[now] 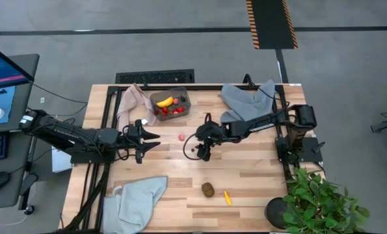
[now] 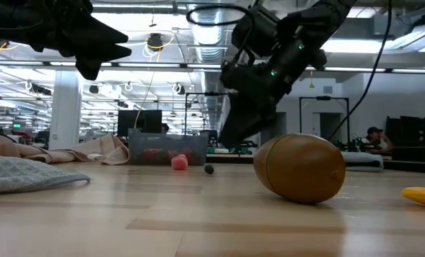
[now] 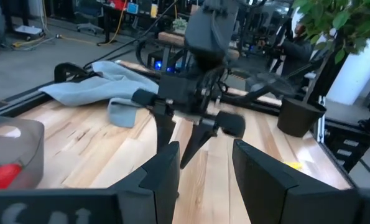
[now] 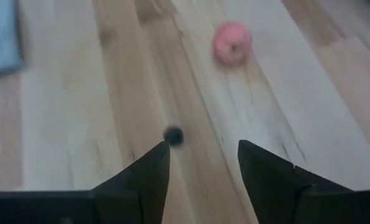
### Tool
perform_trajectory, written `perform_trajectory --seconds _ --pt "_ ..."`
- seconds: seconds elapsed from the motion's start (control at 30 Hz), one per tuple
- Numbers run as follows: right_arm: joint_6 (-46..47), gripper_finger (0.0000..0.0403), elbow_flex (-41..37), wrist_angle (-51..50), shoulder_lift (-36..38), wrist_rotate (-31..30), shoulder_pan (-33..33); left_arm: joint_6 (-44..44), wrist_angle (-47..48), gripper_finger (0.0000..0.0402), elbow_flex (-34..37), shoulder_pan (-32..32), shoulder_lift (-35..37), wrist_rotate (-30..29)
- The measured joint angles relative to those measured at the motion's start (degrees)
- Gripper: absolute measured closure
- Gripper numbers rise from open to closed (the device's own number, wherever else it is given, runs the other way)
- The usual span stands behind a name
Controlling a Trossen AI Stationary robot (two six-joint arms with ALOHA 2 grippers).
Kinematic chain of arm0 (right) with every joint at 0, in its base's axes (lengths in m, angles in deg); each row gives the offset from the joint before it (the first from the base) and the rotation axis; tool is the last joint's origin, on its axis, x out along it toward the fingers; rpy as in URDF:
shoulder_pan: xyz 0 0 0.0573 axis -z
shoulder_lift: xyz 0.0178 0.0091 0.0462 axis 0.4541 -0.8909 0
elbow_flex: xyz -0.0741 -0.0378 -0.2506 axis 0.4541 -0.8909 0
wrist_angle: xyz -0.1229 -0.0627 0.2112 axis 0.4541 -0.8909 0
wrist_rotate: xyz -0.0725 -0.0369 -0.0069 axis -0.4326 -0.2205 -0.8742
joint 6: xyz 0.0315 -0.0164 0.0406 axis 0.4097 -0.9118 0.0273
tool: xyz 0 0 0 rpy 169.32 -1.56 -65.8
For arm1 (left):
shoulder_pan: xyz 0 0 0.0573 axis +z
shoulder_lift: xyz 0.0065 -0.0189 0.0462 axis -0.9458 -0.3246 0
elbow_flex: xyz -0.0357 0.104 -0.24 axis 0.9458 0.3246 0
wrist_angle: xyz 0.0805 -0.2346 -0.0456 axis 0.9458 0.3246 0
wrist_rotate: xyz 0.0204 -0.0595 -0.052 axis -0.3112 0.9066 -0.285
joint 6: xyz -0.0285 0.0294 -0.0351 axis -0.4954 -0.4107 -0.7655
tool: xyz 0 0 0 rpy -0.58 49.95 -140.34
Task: Pick and placing Produce into tupperware
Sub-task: Put the blueberry into the black bin
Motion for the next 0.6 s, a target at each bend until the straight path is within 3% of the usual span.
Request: perform_trajectory --seconds 0.6 --pt "0.46 0.0189 2.18 3.96 -4.72 -3.64 -2.69 0.04 -0.72 0.0262 0.00 0.00 -0.30 -0.12"
